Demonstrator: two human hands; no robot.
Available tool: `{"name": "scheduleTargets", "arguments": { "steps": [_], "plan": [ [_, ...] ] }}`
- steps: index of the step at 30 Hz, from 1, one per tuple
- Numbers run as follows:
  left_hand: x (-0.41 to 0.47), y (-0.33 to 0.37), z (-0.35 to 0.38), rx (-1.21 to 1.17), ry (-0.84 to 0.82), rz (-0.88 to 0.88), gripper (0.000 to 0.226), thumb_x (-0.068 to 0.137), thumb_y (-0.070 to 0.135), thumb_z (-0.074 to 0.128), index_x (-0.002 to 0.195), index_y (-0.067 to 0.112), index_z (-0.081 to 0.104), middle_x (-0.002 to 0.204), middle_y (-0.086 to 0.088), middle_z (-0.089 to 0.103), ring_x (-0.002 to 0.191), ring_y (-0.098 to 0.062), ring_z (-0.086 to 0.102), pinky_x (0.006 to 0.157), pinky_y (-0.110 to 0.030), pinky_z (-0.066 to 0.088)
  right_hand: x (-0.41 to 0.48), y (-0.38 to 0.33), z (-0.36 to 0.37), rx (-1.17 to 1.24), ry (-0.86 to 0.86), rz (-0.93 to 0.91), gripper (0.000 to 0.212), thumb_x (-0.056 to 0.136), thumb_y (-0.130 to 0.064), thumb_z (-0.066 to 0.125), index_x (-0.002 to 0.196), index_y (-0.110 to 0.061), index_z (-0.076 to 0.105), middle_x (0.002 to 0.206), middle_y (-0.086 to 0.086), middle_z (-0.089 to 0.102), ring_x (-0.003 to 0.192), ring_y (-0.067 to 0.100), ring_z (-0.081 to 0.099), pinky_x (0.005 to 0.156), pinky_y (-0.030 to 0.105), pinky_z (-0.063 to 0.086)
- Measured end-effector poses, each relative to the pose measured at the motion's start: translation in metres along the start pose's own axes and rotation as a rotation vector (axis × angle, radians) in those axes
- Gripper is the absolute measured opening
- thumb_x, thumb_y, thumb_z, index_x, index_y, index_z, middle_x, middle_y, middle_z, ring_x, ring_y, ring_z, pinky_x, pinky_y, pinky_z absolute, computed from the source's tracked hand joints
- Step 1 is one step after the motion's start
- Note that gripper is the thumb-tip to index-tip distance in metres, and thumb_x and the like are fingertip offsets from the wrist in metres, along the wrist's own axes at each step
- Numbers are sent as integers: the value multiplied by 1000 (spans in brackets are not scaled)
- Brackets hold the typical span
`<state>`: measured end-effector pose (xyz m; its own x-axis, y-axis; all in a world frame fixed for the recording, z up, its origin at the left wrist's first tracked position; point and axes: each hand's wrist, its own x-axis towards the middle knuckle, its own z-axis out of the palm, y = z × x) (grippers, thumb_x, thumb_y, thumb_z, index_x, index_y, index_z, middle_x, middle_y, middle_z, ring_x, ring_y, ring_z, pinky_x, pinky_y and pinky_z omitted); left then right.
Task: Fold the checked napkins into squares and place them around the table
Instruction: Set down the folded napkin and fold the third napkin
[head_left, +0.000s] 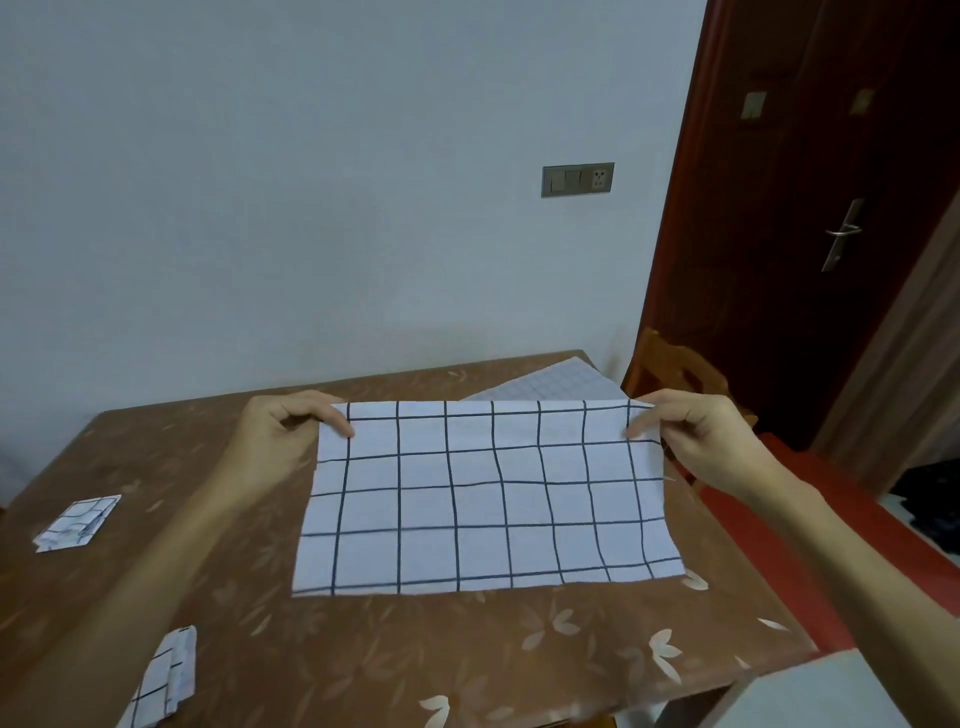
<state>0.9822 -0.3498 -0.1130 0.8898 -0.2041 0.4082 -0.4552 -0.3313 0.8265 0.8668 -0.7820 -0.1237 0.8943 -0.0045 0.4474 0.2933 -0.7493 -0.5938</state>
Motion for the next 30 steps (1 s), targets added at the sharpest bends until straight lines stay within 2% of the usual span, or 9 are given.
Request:
{"name": "scheduleTargets", "arguments": {
  "steps": [3,8,11,14,16,18,20,25,30],
  "plan": [
    [5,-1,-13,76,-66,73,60,88,-23,48,66,23,79,103,4,77,95,-9,72,80,-13,53,-2,-14,-3,43,-25,58,39,91,-1,53,91,-31,79,109,-11,74,93,-8,66,77,13,51],
    [4,1,-14,105,-91,69,54,92,-18,49,70,21,79,105,8,77,104,-9,70,91,-28,56,-1,-29,9,177,64,114,7,89,-18,74,88,-23,80,92,-14,77,95,5,70,84,24,55],
    [5,1,-9,125,-93,50,60,90,-17,38,83,25,79,115,7,74,115,-8,66,105,-41,50,3,-41,23,239,72,114,13,82,-14,81,86,-26,77,94,-17,76,94,2,70,82,19,51],
    [1,21,16,89,-114,55,41,96,-5,48,101,26,74,108,7,75,107,-6,68,103,-42,52,9,-58,35,247,15,58,20,82,-12,81,91,-28,75,100,-16,75,100,5,69,88,23,51],
    [-7,41,39,78,-212,60,24,94,19,68,117,27,69,113,11,73,108,-3,68,103,-37,52,14,-73,42,227,-30,8,26,82,-11,81,98,-29,72,99,-12,74,100,8,68,89,25,51],
    [-15,57,64,53,-349,55,57,79,46,78,131,30,60,120,13,70,111,-2,66,103,-33,51,18,-89,48,197,-61,-25,39,80,-10,82,108,-33,67,90,-10,71,94,5,66,86,16,48],
    [-21,66,88,2,-434,23,73,69,56,81,135,35,56,122,13,70,113,-3,66,104,-33,50,22,-105,51,175,-84,-45,54,79,-11,83,121,-36,61,85,-9,69,95,-1,64,86,4,42],
    [-21,74,120,-71,-353,83,24,83,25,80,106,29,72,100,8,76,97,-13,71,91,-45,55,26,-119,46,123,-95,-36,70,83,-19,80,142,-36,46,91,-12,64,103,-14,55,82,-2,36],
    [-16,71,107,-247,-137,-63,31,75,8,86,104,10,76,96,-2,79,88,-21,76,78,-39,63,23,-88,34,66,-60,151,68,76,-50,81,135,-35,50,105,-14,64,98,-1,60,82,9,42]
  ]
}}
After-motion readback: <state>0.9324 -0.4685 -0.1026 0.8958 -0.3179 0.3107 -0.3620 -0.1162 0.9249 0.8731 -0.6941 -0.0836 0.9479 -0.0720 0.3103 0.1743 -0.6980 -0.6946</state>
